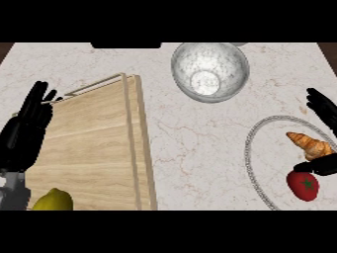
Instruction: Pick the tomato from the placemat and place it in the bowl
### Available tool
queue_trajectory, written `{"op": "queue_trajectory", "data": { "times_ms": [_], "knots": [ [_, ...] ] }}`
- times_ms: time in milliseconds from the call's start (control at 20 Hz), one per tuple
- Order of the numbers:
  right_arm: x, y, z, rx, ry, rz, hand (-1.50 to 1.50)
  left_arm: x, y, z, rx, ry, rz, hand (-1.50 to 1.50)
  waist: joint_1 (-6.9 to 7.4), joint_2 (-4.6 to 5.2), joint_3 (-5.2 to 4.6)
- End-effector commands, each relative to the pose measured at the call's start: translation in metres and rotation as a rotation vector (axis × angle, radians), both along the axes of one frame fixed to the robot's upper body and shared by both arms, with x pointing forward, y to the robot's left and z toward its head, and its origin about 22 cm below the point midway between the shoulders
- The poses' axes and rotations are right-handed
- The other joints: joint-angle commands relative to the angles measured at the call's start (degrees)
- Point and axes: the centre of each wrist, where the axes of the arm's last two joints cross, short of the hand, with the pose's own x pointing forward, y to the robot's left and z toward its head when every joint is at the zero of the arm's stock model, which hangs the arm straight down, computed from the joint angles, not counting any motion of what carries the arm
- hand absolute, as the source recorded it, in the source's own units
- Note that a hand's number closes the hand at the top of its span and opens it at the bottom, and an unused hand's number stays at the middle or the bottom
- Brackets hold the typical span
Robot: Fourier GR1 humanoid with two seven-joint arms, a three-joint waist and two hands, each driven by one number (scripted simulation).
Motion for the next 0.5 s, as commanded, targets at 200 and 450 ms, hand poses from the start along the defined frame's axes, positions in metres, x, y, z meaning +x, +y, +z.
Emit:
{"op": "queue_trajectory", "data": {
  "times_ms": [200,450],
  "knots": [
    [0.027,-0.040,0.016,-0.224,-0.139,0.033,-1.50,0.003,-0.001,0.006,-0.062,-0.069,-0.062,0.00,1.12,0.18,0.06],
    [0.047,-0.035,0.058,-0.547,0.114,0.190,-1.50,0.013,-0.008,0.006,-0.058,-0.076,-0.090,0.00,2.42,0.47,-0.13]
  ]
}}
